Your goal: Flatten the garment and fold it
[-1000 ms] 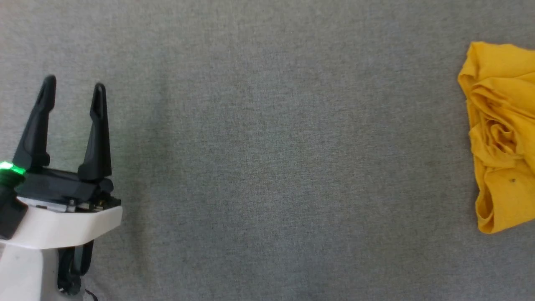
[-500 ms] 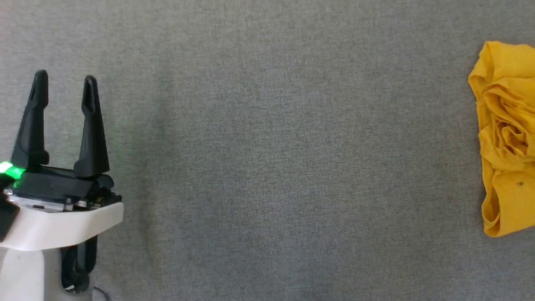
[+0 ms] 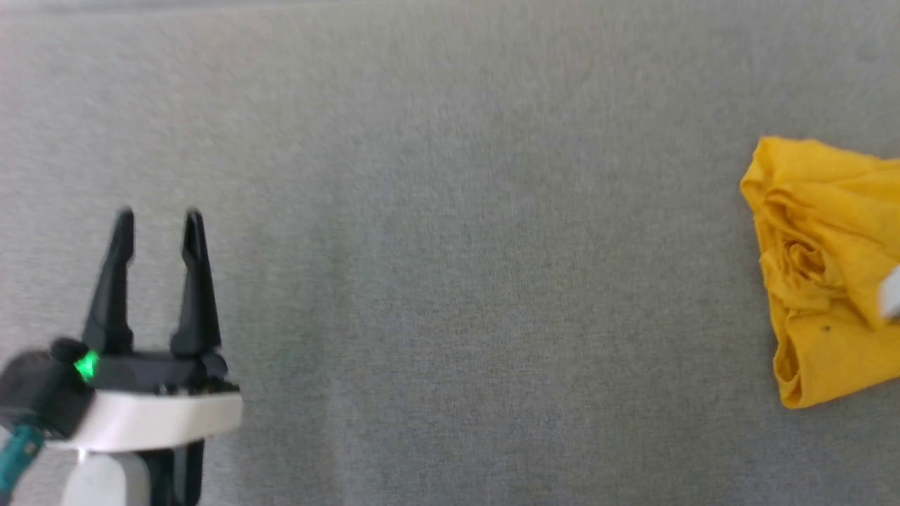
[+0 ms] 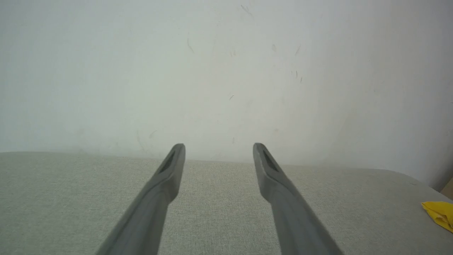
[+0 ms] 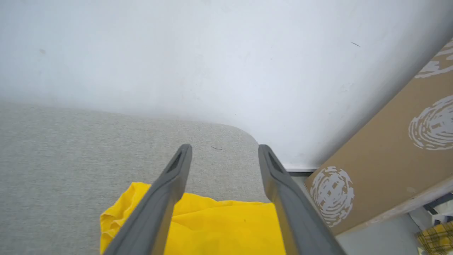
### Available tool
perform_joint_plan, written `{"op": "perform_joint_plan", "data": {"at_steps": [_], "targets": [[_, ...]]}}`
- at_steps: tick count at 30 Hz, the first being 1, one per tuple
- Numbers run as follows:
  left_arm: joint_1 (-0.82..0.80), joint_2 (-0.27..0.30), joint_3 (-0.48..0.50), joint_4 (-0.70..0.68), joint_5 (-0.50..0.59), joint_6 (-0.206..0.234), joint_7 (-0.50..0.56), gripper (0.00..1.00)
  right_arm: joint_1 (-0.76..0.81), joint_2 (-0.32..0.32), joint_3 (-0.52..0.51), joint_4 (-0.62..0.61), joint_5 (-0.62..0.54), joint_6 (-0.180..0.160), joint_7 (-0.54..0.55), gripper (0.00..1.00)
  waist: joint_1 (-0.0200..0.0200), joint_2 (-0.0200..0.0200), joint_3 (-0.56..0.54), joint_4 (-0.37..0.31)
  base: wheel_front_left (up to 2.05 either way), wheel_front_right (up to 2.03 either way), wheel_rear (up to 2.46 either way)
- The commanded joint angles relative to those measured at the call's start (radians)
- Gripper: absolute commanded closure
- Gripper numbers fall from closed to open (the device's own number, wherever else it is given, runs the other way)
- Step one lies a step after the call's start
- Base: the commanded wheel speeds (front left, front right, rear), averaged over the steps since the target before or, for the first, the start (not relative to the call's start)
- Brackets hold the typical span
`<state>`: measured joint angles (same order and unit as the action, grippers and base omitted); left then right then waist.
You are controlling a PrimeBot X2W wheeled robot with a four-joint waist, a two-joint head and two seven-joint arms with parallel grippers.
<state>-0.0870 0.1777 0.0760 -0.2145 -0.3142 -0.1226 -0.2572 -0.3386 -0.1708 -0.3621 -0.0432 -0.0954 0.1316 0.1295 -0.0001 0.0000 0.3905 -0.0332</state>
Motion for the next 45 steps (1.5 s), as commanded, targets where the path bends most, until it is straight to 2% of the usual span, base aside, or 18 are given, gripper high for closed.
{"op": "perform_joint_plan", "data": {"at_steps": [1, 5, 10, 20, 26, 39, 40, 45], "targets": [[0.030, -0.013, 0.007, 0.009, 0.009, -0.006, -0.004, 0.00, 0.036, 0.029, 0.012, -0.013, 0.009, -0.001, -0.030, 0.00, 0.0001, 0.0000, -0.129, 0.033, 0.00, 0.00, 0.00], [0.091, -0.034, 0.011, 0.022, 0.027, -0.002, -0.004, 0.00, 0.112, 0.087, 0.057, -0.040, 0.033, -0.001, -0.087, 0.00, 0.0001, 0.0000, -0.201, 0.040, 0.00, 0.00, 0.00], [0.167, -0.052, 0.000, 0.042, 0.070, 0.016, -0.004, 0.00, 0.211, 0.116, 0.126, -0.047, 0.070, -0.001, -0.130, 0.00, 0.0001, 0.0000, -0.276, 0.043, 0.00, 0.00, 0.00], [0.266, -0.082, -0.060, 0.111, 0.110, 0.022, -0.005, 0.00, 0.390, 0.120, 0.193, -0.007, 0.096, -0.001, -0.237, 0.00, 0.0001, 0.0000, -0.369, 0.070, 0.00, 0.00, 0.00], [0.312, -0.098, -0.077, 0.131, 0.116, 0.036, -0.005, 0.00, 0.470, 0.120, 0.195, 0.037, 0.128, -0.001, -0.291, 0.00, 0.0001, 0.0000, -0.401, 0.080, 0.00, 0.00, 0.00], [0.319, -0.109, -0.079, 0.159, 0.109, 0.034, -0.005, 0.00, 0.466, 0.120, 0.199, 0.091, 0.135, -0.001, -0.321, 0.00, 0.0001, 0.0000, -0.407, 0.067, 0.00, 0.00, 0.00], [0.313, -0.106, -0.080, 0.158, 0.105, 0.030, 0.000, 1.00, 0.477, 0.118, 0.199, 0.091, 0.133, 0.000, -0.316, 1.00, 0.0001, 0.0000, -0.408, 0.068, 0.00, 0.00, 0.00], [0.311, -0.106, -0.080, 0.158, 0.105, 0.030, 0.002, 1.00, 0.477, 0.117, 0.200, 0.090, 0.133, 0.000, -0.314, 1.00, 0.0004, 0.0000, -0.408, 0.068, 0.00, 0.00, 0.00]]}}
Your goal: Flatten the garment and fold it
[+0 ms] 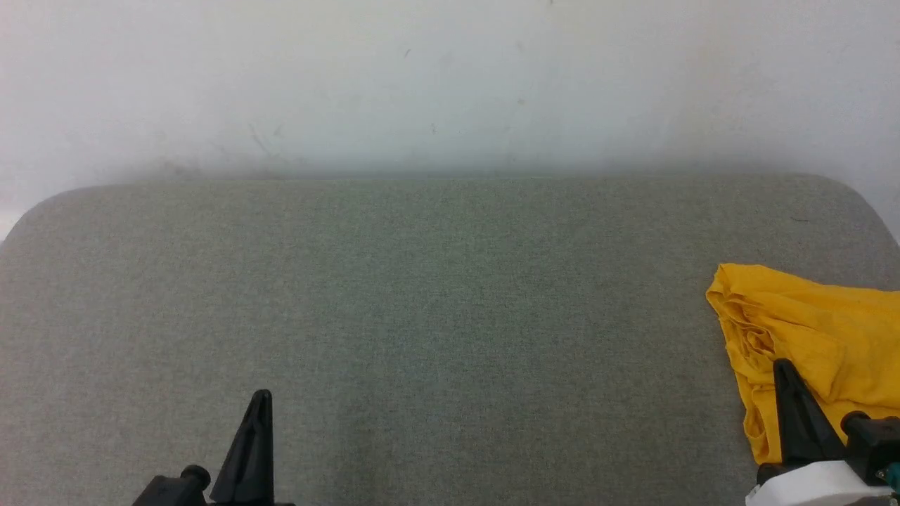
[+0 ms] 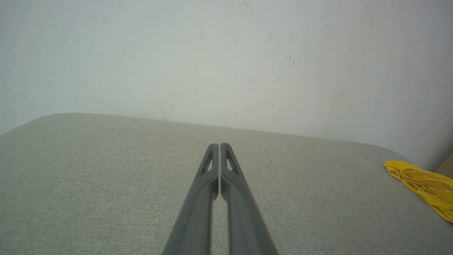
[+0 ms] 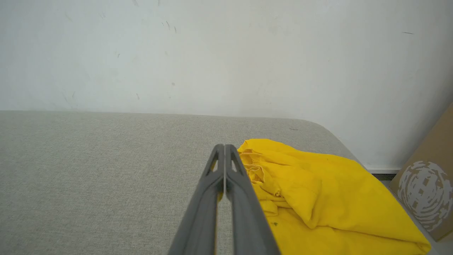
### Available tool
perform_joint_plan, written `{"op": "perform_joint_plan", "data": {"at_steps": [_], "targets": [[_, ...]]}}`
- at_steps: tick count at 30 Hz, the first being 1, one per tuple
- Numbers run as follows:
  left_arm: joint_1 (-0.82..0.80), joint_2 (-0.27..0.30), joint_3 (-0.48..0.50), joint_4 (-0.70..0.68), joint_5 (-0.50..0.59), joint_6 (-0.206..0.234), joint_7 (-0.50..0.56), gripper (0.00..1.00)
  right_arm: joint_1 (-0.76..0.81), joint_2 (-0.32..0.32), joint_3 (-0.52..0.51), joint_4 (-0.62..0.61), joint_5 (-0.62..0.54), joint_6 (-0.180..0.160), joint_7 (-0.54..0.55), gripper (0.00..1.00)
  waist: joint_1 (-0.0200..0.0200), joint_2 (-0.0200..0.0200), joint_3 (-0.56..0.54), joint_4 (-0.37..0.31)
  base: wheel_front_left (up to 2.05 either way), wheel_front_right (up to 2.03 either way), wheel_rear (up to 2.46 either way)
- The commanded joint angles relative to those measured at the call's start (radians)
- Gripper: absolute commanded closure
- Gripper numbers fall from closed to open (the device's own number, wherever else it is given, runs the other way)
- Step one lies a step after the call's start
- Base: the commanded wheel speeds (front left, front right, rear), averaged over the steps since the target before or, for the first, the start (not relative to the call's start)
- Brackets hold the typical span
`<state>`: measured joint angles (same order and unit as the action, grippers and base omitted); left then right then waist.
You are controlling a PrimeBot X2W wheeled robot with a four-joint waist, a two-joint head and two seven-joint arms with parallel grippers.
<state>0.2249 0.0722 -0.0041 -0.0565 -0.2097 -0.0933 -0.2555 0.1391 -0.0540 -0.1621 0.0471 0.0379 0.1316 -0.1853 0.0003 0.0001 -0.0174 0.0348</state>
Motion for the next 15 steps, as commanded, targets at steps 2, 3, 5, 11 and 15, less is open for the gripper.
{"op": "perform_joint_plan", "data": {"at_steps": [2, 3, 5, 11, 15], "targets": [[-0.004, 0.000, 0.000, 0.001, 0.004, 0.002, 0.004, 1.00, -0.003, 0.000, 0.003, -0.001, -0.001, 0.000, 0.003, 1.00, 0.0000, -0.0001, 0.000, -0.001, 0.00, 0.00, 0.00], [-0.006, -0.001, 0.000, 0.001, 0.005, 0.002, 0.006, 1.00, -0.004, 0.000, 0.004, -0.001, -0.001, 0.000, 0.005, 1.00, 0.0000, -0.0001, 0.000, -0.001, 0.00, 0.00, 0.00], [-0.009, -0.001, 0.000, 0.002, 0.009, 0.004, 0.011, 1.00, -0.006, 0.000, 0.007, -0.002, -0.002, 0.000, 0.008, 1.00, 0.0000, -0.0001, 0.001, -0.001, 0.00, 0.00, 0.00], [-0.020, -0.002, 0.000, 0.005, 0.019, 0.008, 0.023, 1.00, -0.013, 0.000, 0.015, -0.004, -0.003, 0.000, 0.017, 1.00, 0.0000, -0.0001, 0.002, -0.003, 0.00, 0.00, 0.00], [-0.026, -0.002, 0.000, 0.006, 0.024, 0.011, 0.029, 1.00, -0.016, 0.000, 0.018, -0.005, -0.004, 0.000, 0.021, 1.00, 0.0000, -0.0001, 0.002, -0.004, 0.00, 0.00, 0.00]]}}
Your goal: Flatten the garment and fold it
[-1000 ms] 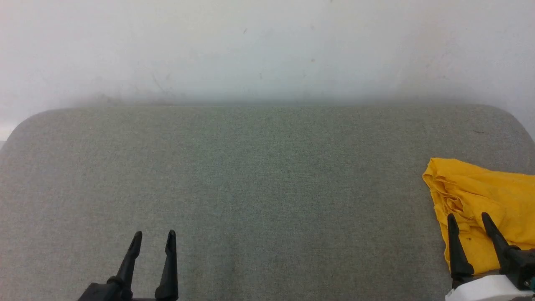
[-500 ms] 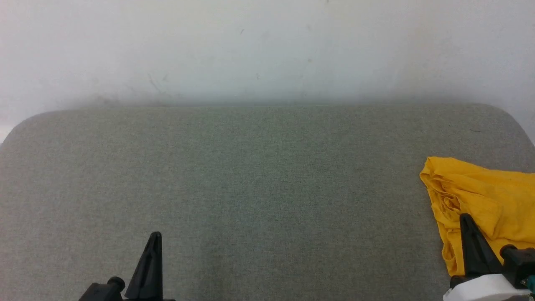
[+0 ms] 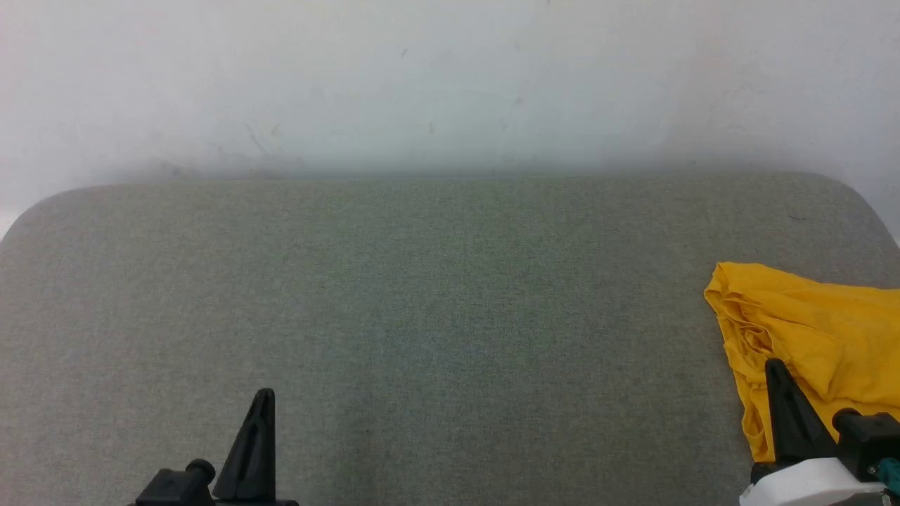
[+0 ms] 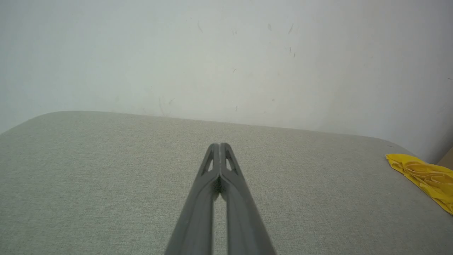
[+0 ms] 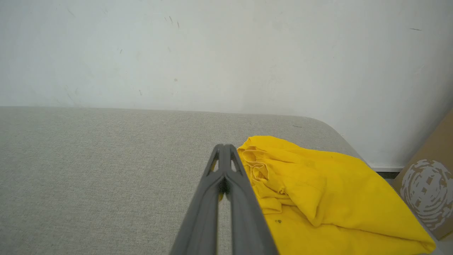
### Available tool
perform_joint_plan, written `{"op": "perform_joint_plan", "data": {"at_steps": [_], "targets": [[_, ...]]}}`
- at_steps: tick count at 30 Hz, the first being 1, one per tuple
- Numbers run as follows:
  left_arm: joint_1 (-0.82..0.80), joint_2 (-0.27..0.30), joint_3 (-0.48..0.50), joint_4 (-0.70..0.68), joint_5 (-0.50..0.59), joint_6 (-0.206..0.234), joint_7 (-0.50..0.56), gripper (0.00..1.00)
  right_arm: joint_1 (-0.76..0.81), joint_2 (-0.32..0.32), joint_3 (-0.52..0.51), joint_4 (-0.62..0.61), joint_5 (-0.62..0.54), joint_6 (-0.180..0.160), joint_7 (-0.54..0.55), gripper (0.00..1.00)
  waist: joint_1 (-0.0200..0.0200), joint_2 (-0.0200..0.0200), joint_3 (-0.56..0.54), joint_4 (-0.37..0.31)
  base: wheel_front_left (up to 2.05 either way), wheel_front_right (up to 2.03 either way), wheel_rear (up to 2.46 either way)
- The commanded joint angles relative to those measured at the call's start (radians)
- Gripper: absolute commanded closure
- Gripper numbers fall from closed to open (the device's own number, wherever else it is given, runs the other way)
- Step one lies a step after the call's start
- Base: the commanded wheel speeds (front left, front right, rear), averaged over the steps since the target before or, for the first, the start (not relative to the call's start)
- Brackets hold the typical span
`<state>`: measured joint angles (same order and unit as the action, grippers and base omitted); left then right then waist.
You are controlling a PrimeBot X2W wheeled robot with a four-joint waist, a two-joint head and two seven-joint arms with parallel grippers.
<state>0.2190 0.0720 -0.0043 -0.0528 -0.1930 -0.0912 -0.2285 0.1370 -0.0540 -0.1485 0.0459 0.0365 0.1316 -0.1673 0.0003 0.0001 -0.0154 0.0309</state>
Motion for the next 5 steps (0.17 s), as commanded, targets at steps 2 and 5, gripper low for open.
{"op": "perform_joint_plan", "data": {"at_steps": [2, 5], "targets": [[-0.023, -0.003, 0.001, 0.004, 0.011, 0.010, 0.006, 1.00, -0.016, 0.000, 0.007, -0.005, -0.004, 0.000, 0.006, 1.00, 0.0000, -0.0001, 0.000, -0.001, 0.00, 0.00, 0.00], [-0.029, -0.003, 0.001, 0.005, 0.016, 0.012, 0.012, 1.00, -0.019, 0.001, 0.011, -0.006, -0.004, 0.000, 0.011, 1.00, 0.0000, -0.0001, 0.001, -0.001, 0.00, 0.00, 0.00]]}}
